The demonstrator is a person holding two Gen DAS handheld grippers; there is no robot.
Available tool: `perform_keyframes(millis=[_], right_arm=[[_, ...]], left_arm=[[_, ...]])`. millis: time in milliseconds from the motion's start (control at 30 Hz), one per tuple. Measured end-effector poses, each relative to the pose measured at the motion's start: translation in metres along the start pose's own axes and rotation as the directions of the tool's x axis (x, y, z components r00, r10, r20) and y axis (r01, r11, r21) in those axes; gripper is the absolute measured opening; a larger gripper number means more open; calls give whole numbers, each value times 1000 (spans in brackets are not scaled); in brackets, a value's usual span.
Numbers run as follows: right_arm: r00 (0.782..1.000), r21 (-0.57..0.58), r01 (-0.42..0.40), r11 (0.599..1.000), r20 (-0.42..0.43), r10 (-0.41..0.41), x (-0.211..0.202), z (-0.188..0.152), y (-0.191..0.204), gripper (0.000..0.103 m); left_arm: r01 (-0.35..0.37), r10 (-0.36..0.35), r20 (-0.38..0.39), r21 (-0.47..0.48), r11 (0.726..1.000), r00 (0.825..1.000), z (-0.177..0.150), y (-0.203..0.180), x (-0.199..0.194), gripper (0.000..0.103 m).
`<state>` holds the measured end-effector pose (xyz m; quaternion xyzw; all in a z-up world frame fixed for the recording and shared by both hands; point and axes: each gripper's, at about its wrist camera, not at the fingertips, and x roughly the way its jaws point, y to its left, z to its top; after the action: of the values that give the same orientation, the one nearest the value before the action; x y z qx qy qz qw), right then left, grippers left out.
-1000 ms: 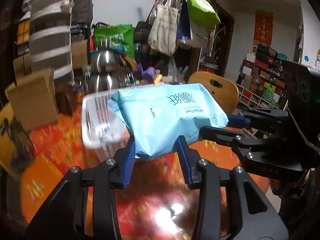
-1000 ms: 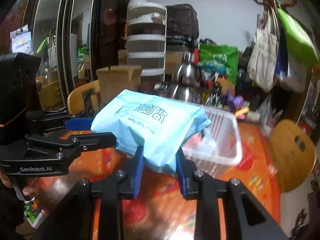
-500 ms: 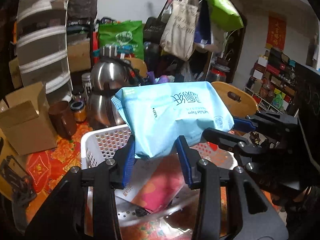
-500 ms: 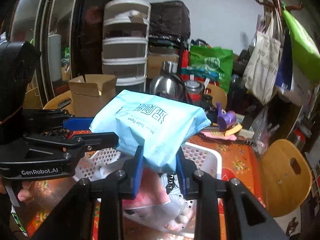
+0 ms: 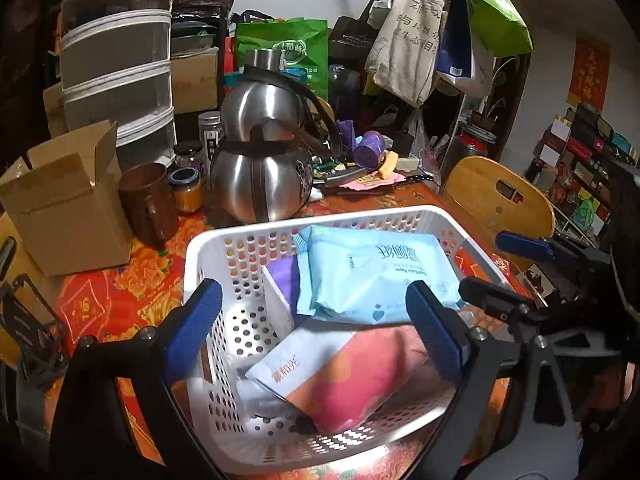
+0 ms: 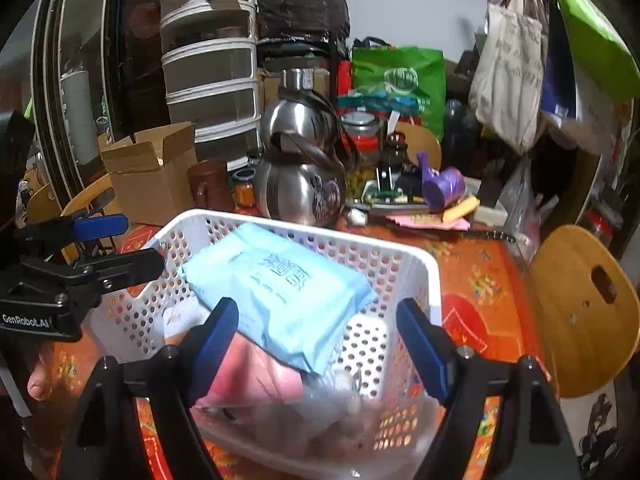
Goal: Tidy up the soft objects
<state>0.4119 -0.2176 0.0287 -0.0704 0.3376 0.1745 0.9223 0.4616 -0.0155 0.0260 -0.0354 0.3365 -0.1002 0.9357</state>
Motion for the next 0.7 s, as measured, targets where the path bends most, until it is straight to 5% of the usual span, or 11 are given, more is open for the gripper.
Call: perform_keyframes(millis=[367, 600, 700], right_arm=[[1000, 42, -29, 999, 8, 29, -18, -12, 6, 82], [998, 63, -44, 997, 37, 42, -47, -26, 17, 103], [997, 74, -39, 996, 65, 34, -66, -34, 19, 103]], left_arm=[[16, -16, 2, -9, 1000, 1000, -26, -5, -21, 93], [-6, 5, 83, 8, 1000, 997, -37, -14, -68, 101], [-31, 29, 108, 16, 999, 994, -46, -20, -91, 103]])
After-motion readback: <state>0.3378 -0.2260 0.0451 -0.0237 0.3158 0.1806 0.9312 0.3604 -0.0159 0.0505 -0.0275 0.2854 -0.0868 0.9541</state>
